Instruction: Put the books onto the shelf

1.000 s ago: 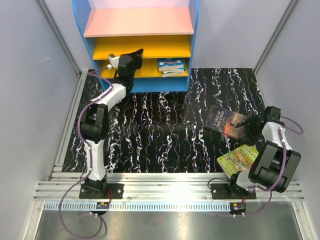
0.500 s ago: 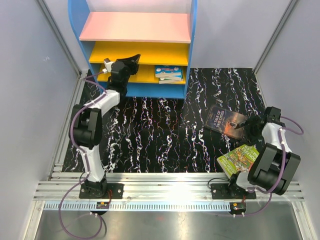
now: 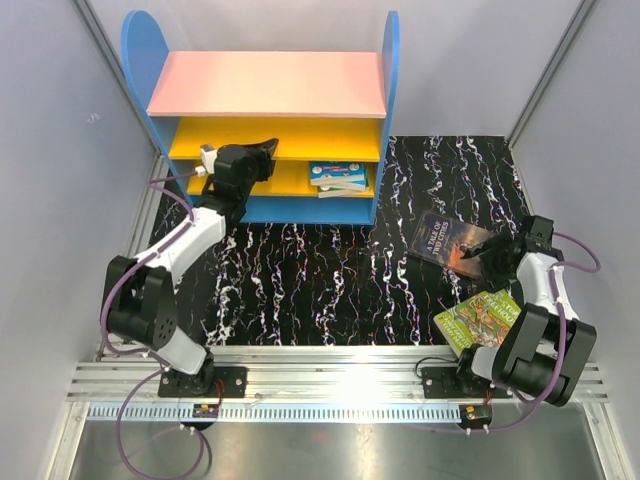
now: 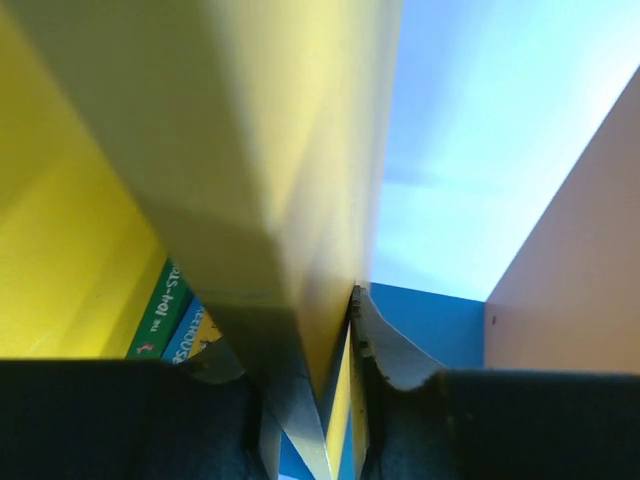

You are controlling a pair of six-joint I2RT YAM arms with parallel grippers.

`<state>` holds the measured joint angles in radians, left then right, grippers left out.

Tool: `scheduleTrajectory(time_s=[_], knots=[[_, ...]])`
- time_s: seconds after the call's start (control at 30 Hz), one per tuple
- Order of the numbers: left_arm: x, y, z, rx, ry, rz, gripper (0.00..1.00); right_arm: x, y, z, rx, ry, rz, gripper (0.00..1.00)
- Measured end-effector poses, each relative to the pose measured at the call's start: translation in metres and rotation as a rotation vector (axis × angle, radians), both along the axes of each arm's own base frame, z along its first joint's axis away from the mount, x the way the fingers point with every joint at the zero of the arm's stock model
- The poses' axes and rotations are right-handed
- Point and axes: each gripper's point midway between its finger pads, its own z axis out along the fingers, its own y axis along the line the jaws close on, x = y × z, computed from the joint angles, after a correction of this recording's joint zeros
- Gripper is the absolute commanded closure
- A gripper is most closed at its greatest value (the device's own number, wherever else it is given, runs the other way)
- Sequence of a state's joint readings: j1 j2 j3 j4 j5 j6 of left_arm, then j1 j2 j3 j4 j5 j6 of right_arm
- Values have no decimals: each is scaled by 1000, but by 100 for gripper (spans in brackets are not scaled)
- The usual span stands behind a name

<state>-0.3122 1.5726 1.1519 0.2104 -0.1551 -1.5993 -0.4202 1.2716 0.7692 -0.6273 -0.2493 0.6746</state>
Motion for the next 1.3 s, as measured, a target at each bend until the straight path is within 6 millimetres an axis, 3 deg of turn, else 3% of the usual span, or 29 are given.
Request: scheduleTrajectory(time_s=[0.13, 0.33, 0.4, 0.5, 0.53, 0.63, 0.7, 0.8, 1.0, 1.13, 1.3], knots=[[-27, -7, -2, 29, 41, 11, 100, 1, 9, 5, -4, -19, 25, 26], [-88, -14, -4, 56, 82, -21, 100, -2, 27, 6, -1, -26, 84, 25], [-109, -14, -6, 71, 95, -43, 93, -3, 32, 6, 0, -26, 99, 25], [-131, -12, -7, 88, 117, -76, 55, -3, 38, 6, -1, -26, 121, 25], [-137, -12, -7, 103, 122, -90, 38, -3, 39, 6, -1, -26, 126, 24], [-150, -19, -3, 216, 86, -184, 13, -4, 42, 7, -6, -16, 141, 21], [-156, -26, 5, 248, 54, -232, 2, -1, 41, 12, -11, -16, 145, 17], [-160, -32, 13, 284, 24, -277, 1, 10, 34, 22, -40, -27, 140, 10], [-170, -30, 8, 400, 53, -342, 1, 47, 2, 52, -130, -54, 107, 8], [-179, -30, 5, 459, 62, -392, 1, 80, -26, 65, -141, -68, 59, 13], [-196, -29, 4, 499, 38, -458, 1, 131, -44, 56, -117, -72, 41, 24]])
